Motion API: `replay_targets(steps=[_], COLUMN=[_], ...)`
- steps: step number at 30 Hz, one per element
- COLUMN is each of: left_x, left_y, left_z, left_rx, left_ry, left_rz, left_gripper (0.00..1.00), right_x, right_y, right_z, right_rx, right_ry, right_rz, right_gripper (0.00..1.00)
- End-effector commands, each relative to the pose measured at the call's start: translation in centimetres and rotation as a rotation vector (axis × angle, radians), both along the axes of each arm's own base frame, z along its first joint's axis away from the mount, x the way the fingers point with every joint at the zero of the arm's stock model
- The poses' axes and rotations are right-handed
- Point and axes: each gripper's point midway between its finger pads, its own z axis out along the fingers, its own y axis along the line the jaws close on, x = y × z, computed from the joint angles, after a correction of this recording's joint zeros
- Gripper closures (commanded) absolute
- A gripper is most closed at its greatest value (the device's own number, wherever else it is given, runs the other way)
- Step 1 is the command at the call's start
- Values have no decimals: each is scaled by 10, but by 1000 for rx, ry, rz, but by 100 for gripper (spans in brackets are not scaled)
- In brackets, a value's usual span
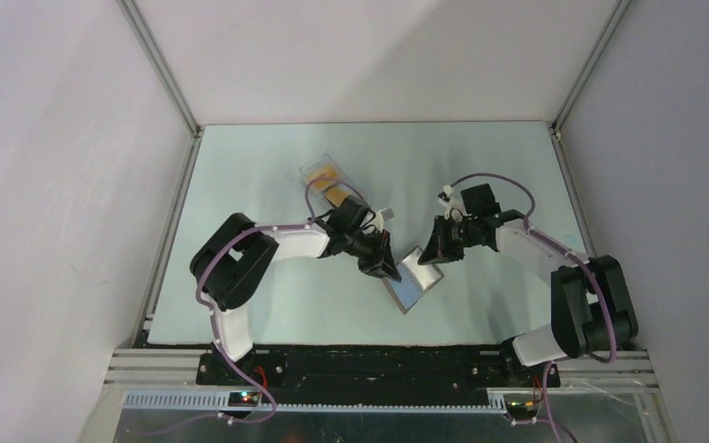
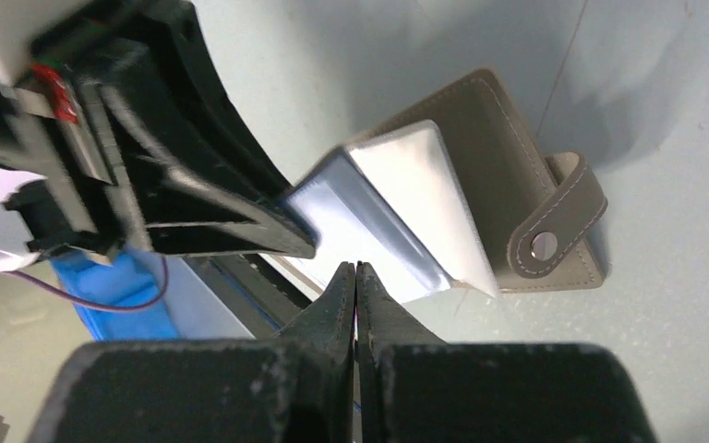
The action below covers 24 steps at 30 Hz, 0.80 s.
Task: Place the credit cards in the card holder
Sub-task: Open the card holder at the center of the board.
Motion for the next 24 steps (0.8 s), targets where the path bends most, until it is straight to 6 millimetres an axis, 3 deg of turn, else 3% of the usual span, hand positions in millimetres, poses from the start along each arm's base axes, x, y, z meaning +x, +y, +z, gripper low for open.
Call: replay_targets(steps=[1,5,7,12,17,24], left_x=[10,18,23,44,64,66], left_y=[7,20,28,53,75,74], left_z=[-2,-8,-7,-4,21,39], left_rx=[56,134,187,340,424,366], left_ry=[-59,-91,-120,-215,-343,-310], left_rz=[-38,-1,29,131,238,274], left_gripper=[72,36,26,17,12,12], right_x=[0,3,7,19,29,41], right_y=[-1,0,0,3,12,30], right_z=[-11,-8,-1,21,29,47], right_rx=[-76,-88,-89,-70,-71,-47], right_ry=[11,6,-11,-77,-96,-130], right_rz=[50,47,38,-4,-9,2], right_gripper=[100,100,100,92,80,71])
